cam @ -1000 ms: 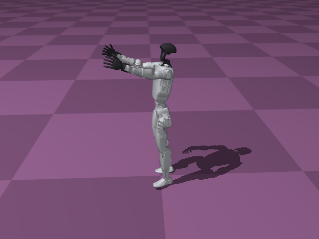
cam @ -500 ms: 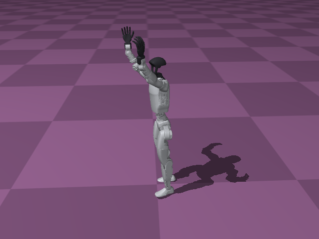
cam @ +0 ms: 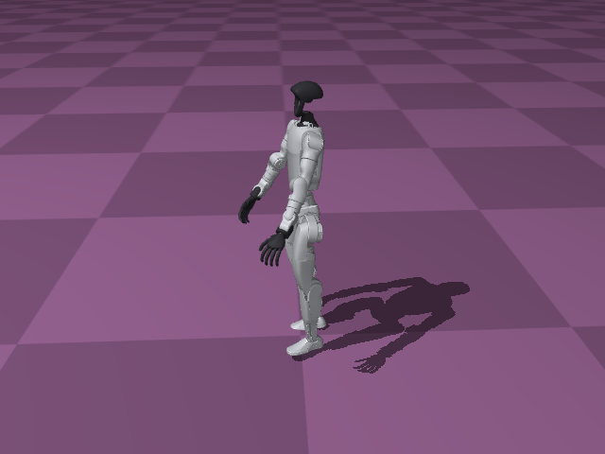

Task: Upper body actions

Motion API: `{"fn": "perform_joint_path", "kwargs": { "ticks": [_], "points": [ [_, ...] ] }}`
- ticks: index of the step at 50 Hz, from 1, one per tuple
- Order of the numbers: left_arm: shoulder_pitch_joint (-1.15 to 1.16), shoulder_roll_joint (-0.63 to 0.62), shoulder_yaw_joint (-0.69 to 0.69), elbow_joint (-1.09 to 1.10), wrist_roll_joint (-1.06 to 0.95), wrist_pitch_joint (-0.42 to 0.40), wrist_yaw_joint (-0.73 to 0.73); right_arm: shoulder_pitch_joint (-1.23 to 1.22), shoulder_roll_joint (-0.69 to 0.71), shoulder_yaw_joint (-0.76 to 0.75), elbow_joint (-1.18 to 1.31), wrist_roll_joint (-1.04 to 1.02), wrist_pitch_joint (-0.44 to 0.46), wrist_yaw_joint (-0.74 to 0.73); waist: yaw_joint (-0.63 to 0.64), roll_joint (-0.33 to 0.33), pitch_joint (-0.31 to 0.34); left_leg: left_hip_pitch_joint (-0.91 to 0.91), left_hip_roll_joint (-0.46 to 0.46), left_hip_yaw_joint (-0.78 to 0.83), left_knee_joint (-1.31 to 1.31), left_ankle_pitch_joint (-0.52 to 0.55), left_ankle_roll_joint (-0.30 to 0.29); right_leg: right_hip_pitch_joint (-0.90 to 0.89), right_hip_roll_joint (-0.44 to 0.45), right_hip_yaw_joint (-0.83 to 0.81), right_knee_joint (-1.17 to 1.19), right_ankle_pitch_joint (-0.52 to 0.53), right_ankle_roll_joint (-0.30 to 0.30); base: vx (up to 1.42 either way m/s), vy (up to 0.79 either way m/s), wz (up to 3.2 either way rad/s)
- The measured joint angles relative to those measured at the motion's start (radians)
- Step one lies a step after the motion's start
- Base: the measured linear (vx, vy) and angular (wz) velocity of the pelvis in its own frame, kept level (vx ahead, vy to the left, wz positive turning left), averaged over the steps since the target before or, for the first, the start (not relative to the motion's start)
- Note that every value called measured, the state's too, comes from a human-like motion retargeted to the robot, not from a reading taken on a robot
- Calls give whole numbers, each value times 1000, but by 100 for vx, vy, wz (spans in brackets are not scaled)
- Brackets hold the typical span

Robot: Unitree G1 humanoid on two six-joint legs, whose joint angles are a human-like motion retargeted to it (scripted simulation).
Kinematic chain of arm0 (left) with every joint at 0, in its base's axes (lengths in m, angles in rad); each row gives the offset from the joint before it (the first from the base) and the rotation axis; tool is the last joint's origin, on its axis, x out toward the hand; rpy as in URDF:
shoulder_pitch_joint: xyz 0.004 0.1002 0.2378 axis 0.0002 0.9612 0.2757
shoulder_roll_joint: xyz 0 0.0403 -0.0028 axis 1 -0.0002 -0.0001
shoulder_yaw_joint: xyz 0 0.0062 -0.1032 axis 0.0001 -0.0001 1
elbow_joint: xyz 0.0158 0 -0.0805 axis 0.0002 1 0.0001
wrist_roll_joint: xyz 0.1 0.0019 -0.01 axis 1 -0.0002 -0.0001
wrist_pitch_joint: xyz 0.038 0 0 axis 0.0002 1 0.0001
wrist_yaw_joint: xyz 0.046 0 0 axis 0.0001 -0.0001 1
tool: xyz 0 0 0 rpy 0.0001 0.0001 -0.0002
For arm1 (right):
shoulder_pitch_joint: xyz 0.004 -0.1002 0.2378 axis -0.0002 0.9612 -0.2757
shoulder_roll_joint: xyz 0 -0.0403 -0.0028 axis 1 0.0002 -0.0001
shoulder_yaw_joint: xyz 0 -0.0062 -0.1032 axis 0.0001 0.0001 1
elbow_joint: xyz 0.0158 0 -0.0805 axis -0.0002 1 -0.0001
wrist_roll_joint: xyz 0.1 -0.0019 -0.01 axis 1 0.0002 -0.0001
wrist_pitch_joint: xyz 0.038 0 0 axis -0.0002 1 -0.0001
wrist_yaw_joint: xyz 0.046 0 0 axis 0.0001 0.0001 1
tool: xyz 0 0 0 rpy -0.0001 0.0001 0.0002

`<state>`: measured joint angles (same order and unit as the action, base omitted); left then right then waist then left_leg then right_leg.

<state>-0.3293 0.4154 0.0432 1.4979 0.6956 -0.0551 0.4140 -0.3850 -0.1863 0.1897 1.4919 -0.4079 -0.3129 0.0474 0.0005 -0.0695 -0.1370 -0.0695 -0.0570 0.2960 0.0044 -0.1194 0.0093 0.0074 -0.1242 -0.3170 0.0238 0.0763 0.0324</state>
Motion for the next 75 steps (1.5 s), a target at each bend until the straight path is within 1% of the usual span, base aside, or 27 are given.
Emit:
{"fn": "perform_joint_path", "kwargs": {
  "ticks": [4, 5, 7, 8, 10, 11, 12, 13, 15, 17, 18, 19, 21, 24, 28, 30, 32, 38, 42, 44, 46, 50, 56, 61, 66, 71, 75],
  "points": [
    [196, -54, 3, 30, 190, 45, 2, 220, 18, 18, 42, -91, 66, -72, 7, -4, 40, 4, -3, -1, -2, -1, -2, 3, -3, 1, 0, -2, 2, 4, -11, 0],
    [233, -65, 4, 35, 206, 42, -12, 257, 18, 22, 51, -106, 79, -90, 9, -2, 43, 2, -2, -1, -2, -1, -2, 2, -2, 2, 0, -2, 2, 12, -9, -2],
    [329, -108, 28, 46, 157, 37, -53, 342, 14, 42, 82, -133, 116, -124, 4, 3, 46, -2, -1, -1, -2, -3, -3, -2, -2, 2, -1, -2, 3, 8, -6, -1],
    [380, -139, 46, 50, 85, 35, -84, 385, 11, 55, 98, -146, 137, -135, -3, 6, 43, -6, -1, -1, -2, -4, -3, -7, -2, 3, -2, -3, 4, 0, 0, 0],
    [471, -209, 76, 59, -141, 29, -177, 460, 4, 70, 127, -162, 177, -141, 5, 11, 35, -11, 3, 19, -4, -8, -5, -20, 2, 24, 1, -6, 2, 5, 2, -107],
    [498, -241, 100, 66, -241, 31, -226, 482, 1, 69, 138, -162, 193, -141, 85, 3, 31, -2, 15, 103, -9, -20, -12, -52, 14, 111, 22, -10, -3, 8, 0, -261],
    [526, -276, 122, 73, -348, 33, -281, 505, 0, 53, 149, -152, 211, -142, 138, -1, 28, 3, 23, 158, -12, -29, -16, -75, 19, 169, 37, -14, -4, 7, -1, -236],
    [553, -313, 143, 81, -470, 37, -351, 531, 0, 9, 160, -121, 233, -141, 139, 3, 25, -1, 26, 154, -12, -29, -16, -80, 10, 168, 41, -14, 7, 6, 0, -115],
    [597, -371, 197, 89, -652, 53, -464, 562, 2, -70, 176, -32, 247, -113, 176, -5, 34, 14, 22, 190, -15, -36, -19, -152, 21, 206, 96, 1, -13, 5, 0, -40],
    [625, -428, 254, 95, -831, 85, -551, 574, 0, -174, 201, 88, 240, -47, 108, 6, 35, 0, 17, 118, -10, -27, -14, -97, 4, 137, 57, -5, 4, 2, -1, 178],
    [629, -442, 269, 95, -886, 96, -561, 574, -5, -196, 206, 131, 243, -27, 15, 19, 43, -9, 4, 25, -4, -15, -8, -55, -3, 40, 25, 2, 4, -1, -1, 290],
    [629, -452, 289, 98, -932, 102, -559, 572, -11, -208, 208, 172, 246, -19, -21, 24, 48, -11, -1, -8, -2, -11, -5, -36, -6, 6, 12, 4, 5, -3, -1, 217],
    [623, -457, 318, 100, -991, 106, -536, 564, -22, -213, 208, 230, 248, -28, -17, 23, 52, -8, -1, 0, -3, -11, -5, -30, -5, 13, 9, 2, 5, -5, -1, 9],
    [590, -410, 289, 100, -964, 110, -487, 526, -34, -195, 208, 245, 249, -83, -14, 20, 52, -9, -1, -1, -4, -8, -5, -30, -4, 10, 7, 4, 3, -3, -1, 1],
    [489, -284, 176, 127, -852, 120, -460, 431, -28, -152, 208, 234, 272, -114, -9, 15, 48, -14, 0, -3, -3, -1, -4, -31, -5, 2, 8, 5, 0, -7, 2, 9],
    [408, -222, 120, 146, -812, 136, -442, 366, -17, -140, 208, 261, 275, -88, -5, 11, 44, -16, 1, -4, -2, 2, -3, -31, -5, -2, 8, 6, -1, -13, 3, 9],
    [305, -182, 97, 150, -787, 161, -437, 278, 2, -153, 208, 299, 285, -37, -2, 5, 36, -16, 1, -5, -1, 5, -2, -29, -6, -8, 7, 8, -3, -9, 2, 8],
    [-59, -125, 117, 82, -825, 205, -498, -83, 79, -259, 187, 386, 325, 82, 2, 6, -12, -16, 0, -6, 2, 9, 3, -27, -4, -13, 8, 13, -8, -6, 7, 0],
    [-302, -124, 151, 10, -909, 234, -419, -300, 111, -283, 103, 400, 326, 162, -2, -4, -38, -18, 1, -9, 7, 8, 4, -27, -3, -15, 10, 14, -10, -1, 1, 0],
    [-443, -127, 168, -29, -936, 220, -371, -423, 106, -264, 49, 434, 315, 208, -4, -10, -60, -25, 3, -10, 8, 8, 4, -33, -1, -15, 11, 15, -9, 3, -2, 1],
    [-555, -119, 150, -59, -950, 200, -353, -528, 88, -234, 13, 485, 294, 215, 0, -10, -78, -34, 8, -9, 9, 7, 4, -44, 2, -13, 12, 15, -8, 0, 0, 0],
    [-738, -90, 67, -102, -949, 172, -335, -708, 28, -147, -33, 622, 251, 166, 10, -9, -99, -48, 12, -7, 10, 4, 4, -62, 6, -8, 14, 15, -7, 0, 0, 0],
    [-939, -69, 14, -144, -957, 89, -354, -932, -74, -27, -41, 790, 187, 110, 13, -9, -92, -54, 15, -8, 11, 1, 2, -69, 9, -6, 16, 12, -5, -3, 0, -2],
    [-1002, -54, -24, -147, -946, 49, -294, -1005, -102, 22, -40, 802, 139, 85, 19, -8, -91, -52, 16, -3, 10, -2, 0, -70, 10, 1, 14, 11, -5, -1, 1, -3],
    [-957, -68, -21, -135, -906, 17, -243, -955, -81, 3, -38, 762, 107, 55, 15, -11, -93, -40, 15, -4, 11, -3, 0, -58, 12, 1, 16, 7, -6, 2, 0, 0],
    [-794, -91, 30, -133, -921, -17, -273, -786, -23, -68, -55, 721, 106, 72, 13, -9, -94, -31, 13, -7, 11, -3, 0, -52, 12, 1, 18, 7, -8, 2, 0, 0],
    [-641, -90, 59, -113, -894, 1, -278, -634, 21, -115, -56, 600, 93, 65, 9, -2, -87, -28, 13, -4, 11, -1, 0, -52, 10, 3, 19, 8, -9, 0, 0, 0]
  ]
}}
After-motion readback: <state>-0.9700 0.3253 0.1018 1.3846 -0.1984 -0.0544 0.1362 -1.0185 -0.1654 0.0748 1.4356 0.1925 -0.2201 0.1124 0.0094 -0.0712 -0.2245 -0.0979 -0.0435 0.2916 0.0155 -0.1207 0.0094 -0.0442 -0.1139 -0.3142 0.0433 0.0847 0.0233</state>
